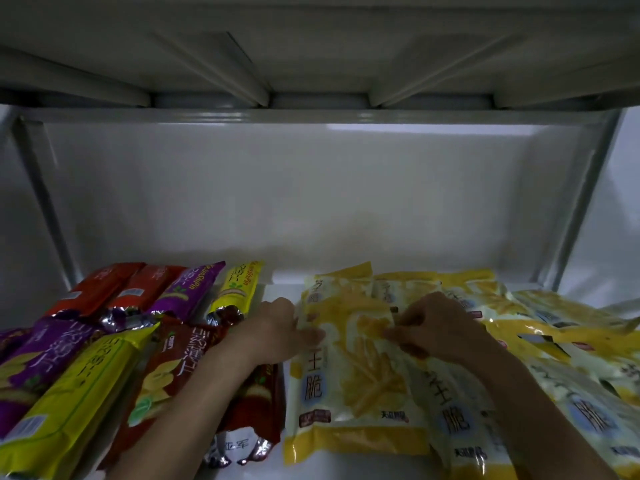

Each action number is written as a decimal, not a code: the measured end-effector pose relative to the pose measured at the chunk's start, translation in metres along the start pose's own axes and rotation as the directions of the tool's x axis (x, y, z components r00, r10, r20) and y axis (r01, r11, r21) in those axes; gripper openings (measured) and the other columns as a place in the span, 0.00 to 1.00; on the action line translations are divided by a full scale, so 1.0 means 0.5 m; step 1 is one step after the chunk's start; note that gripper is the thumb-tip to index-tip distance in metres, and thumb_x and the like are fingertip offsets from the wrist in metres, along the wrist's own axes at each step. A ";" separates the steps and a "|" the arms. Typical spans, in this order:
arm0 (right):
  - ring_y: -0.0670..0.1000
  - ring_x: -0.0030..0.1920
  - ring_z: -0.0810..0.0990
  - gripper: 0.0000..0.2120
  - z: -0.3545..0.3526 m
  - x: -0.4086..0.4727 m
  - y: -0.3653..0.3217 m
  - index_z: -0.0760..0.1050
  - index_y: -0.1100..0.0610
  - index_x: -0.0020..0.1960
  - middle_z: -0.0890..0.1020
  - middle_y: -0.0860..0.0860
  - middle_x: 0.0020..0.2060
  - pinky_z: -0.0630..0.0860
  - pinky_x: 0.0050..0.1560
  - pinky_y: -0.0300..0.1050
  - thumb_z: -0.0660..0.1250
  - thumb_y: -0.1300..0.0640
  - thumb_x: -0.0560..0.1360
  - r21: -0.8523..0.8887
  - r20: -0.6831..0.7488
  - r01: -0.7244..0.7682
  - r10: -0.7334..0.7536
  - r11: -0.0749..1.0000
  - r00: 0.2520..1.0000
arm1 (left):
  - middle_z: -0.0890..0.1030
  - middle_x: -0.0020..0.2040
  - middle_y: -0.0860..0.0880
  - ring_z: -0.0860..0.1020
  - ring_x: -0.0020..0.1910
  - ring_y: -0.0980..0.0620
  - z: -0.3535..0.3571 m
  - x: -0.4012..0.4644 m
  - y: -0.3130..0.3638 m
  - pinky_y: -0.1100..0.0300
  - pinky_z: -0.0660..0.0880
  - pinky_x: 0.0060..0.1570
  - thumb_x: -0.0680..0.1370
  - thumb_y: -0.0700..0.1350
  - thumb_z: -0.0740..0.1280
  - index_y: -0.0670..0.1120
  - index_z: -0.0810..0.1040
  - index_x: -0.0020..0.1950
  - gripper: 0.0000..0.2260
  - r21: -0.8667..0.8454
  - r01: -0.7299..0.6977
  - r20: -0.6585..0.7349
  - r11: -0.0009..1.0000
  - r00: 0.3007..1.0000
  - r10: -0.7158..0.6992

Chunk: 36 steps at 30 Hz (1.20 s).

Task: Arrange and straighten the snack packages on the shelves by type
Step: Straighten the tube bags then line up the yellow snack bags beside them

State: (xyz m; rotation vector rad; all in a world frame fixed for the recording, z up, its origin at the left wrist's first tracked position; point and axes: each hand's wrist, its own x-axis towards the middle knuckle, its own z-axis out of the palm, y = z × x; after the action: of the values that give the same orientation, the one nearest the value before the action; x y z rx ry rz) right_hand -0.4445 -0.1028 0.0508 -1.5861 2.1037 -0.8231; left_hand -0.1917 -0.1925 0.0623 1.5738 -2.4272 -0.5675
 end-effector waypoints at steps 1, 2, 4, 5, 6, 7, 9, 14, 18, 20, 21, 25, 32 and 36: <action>0.46 0.26 0.82 0.17 -0.005 0.001 -0.003 0.85 0.61 0.36 0.85 0.52 0.28 0.78 0.34 0.39 0.77 0.48 0.76 -0.008 0.031 -0.013 0.013 1.000 0.999 | 0.73 0.36 0.40 0.76 0.33 0.48 -0.001 0.008 0.002 0.59 0.62 0.27 0.79 0.63 0.70 0.43 0.69 0.35 0.27 0.031 0.016 -0.044 0.999 0.999 -0.014; 0.46 0.26 0.82 0.17 -0.010 0.002 -0.006 0.85 0.61 0.37 0.85 0.52 0.28 0.77 0.32 0.38 0.77 0.49 0.77 -0.012 0.048 -0.027 0.028 1.000 0.998 | 0.73 0.38 0.38 0.77 0.37 0.45 -0.002 0.016 0.002 0.59 0.62 0.28 0.79 0.63 0.69 0.43 0.68 0.35 0.27 0.046 0.023 -0.093 0.999 0.996 -0.019; 0.49 0.27 0.84 0.19 -0.018 0.009 -0.017 0.85 0.62 0.38 0.85 0.52 0.28 0.77 0.28 0.37 0.75 0.48 0.78 -0.041 0.007 -0.016 0.016 0.999 1.000 | 0.73 0.38 0.39 0.76 0.36 0.45 -0.007 0.035 0.002 0.57 0.63 0.29 0.79 0.62 0.70 0.45 0.67 0.34 0.26 0.029 0.014 -0.193 0.999 0.981 -0.008; 0.52 0.29 0.85 0.20 -0.022 0.016 -0.025 0.85 0.64 0.38 0.85 0.53 0.28 0.79 0.28 0.39 0.75 0.47 0.78 -0.046 -0.040 0.006 -0.007 0.999 0.999 | 0.72 0.35 0.42 0.73 0.34 0.47 -0.010 0.046 0.002 0.56 0.63 0.29 0.80 0.61 0.70 0.45 0.68 0.33 0.26 0.010 -0.004 -0.228 1.000 0.974 0.006; 0.55 0.30 0.85 0.21 -0.023 0.027 -0.030 0.84 0.65 0.38 0.85 0.55 0.29 0.81 0.28 0.42 0.74 0.47 0.79 -0.032 -0.088 0.032 -0.035 0.999 0.996 | 0.71 0.32 0.45 0.71 0.31 0.48 -0.013 0.057 0.002 0.57 0.62 0.28 0.80 0.60 0.70 0.43 0.69 0.32 0.26 -0.007 -0.027 -0.250 1.000 0.968 0.024; 0.56 0.31 0.85 0.21 -0.025 0.038 -0.037 0.84 0.66 0.38 0.85 0.57 0.30 0.82 0.29 0.45 0.74 0.48 0.79 -0.014 -0.137 0.058 -0.060 0.998 0.989 | 0.69 0.29 0.46 0.69 0.29 0.48 -0.017 0.068 0.003 0.57 0.62 0.26 0.80 0.59 0.70 0.43 0.70 0.31 0.25 -0.023 -0.048 -0.259 0.999 0.965 0.040; 0.56 0.31 0.85 0.22 -0.023 0.064 -0.055 0.82 0.69 0.40 0.85 0.62 0.32 0.83 0.34 0.49 0.73 0.49 0.79 -0.014 -0.187 0.084 -0.085 0.996 0.979 | 0.70 0.29 0.45 0.69 0.29 0.48 -0.024 0.095 0.007 0.58 0.63 0.27 0.79 0.56 0.71 0.45 0.74 0.32 0.22 -0.040 -0.082 -0.255 0.996 0.964 0.069; 0.47 0.21 0.69 0.26 0.029 0.164 -0.087 0.67 0.58 0.31 0.67 0.51 0.22 0.66 0.25 0.38 0.71 0.47 0.80 -0.081 -0.139 -0.007 -0.005 0.997 0.990 | 0.71 0.31 0.40 0.73 0.31 0.44 -0.013 0.170 0.016 0.55 0.66 0.32 0.81 0.57 0.69 0.42 0.72 0.34 0.24 -0.007 -0.066 -0.172 0.998 0.983 0.064; 0.58 0.54 0.81 0.23 0.082 0.205 -0.083 0.76 0.63 0.58 0.79 0.62 0.54 0.74 0.48 0.47 0.65 0.41 0.83 -0.174 -0.060 -0.066 0.057 0.982 0.997 | 0.80 0.57 0.32 0.80 0.57 0.36 0.028 0.218 0.005 0.50 0.75 0.48 0.82 0.61 0.64 0.34 0.78 0.52 0.27 0.032 -0.014 -0.101 0.999 0.995 0.017; 0.63 0.71 0.73 0.34 0.102 0.210 -0.072 0.67 0.66 0.75 0.72 0.64 0.71 0.74 0.63 0.52 0.62 0.39 0.84 -0.167 -0.037 -0.094 0.089 0.981 0.995 | 0.79 0.63 0.35 0.79 0.62 0.38 0.047 0.221 -0.002 0.54 0.70 0.47 0.84 0.62 0.61 0.35 0.76 0.64 0.29 0.018 0.016 -0.052 1.000 0.999 -0.015; 0.64 0.72 0.72 0.35 0.111 0.212 -0.066 0.66 0.66 0.76 0.71 0.65 0.73 0.74 0.66 0.53 0.62 0.38 0.83 -0.158 -0.033 -0.098 0.094 0.983 0.995 | 0.79 0.63 0.35 0.79 0.62 0.38 0.054 0.222 -0.005 0.56 0.69 0.46 0.84 0.62 0.60 0.35 0.76 0.65 0.29 -0.006 0.024 -0.031 1.000 0.999 -0.024; 0.64 0.67 0.76 0.32 0.130 0.231 -0.050 0.71 0.62 0.70 0.76 0.64 0.66 0.75 0.59 0.54 0.64 0.36 0.81 -0.184 -0.017 -0.152 0.152 0.971 0.988 | 0.82 0.56 0.33 0.81 0.57 0.36 0.066 0.230 -0.014 0.56 0.67 0.42 0.84 0.59 0.63 0.33 0.79 0.58 0.28 -0.153 0.016 -0.024 0.988 1.000 -0.020; 0.56 0.38 0.76 0.20 0.100 0.234 -0.068 0.71 0.58 0.44 0.74 0.57 0.40 0.74 0.39 0.45 0.72 0.41 0.77 -0.010 -0.046 -0.157 0.156 0.988 0.987 | 0.67 0.26 0.48 0.68 0.26 0.53 0.039 0.228 -0.015 0.62 0.61 0.24 0.81 0.52 0.72 0.45 0.64 0.30 0.26 -0.227 -0.055 -0.155 0.972 0.988 0.020; 0.58 0.53 0.83 0.24 0.079 0.229 -0.067 0.78 0.64 0.62 0.81 0.62 0.56 0.80 0.50 0.52 0.73 0.45 0.78 0.088 -0.127 -0.128 0.139 0.988 0.982 | 0.77 0.34 0.47 0.75 0.30 0.59 0.028 0.223 -0.007 0.64 0.70 0.29 0.78 0.49 0.76 0.44 0.78 0.37 0.15 -0.338 -0.112 -0.250 0.935 0.968 0.025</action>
State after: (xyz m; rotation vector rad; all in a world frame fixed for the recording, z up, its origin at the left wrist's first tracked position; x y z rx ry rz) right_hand -0.4293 -0.2275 0.0482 -1.3668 2.2121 -0.9769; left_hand -0.2404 -0.2920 0.0433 1.3198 -2.0560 -0.7030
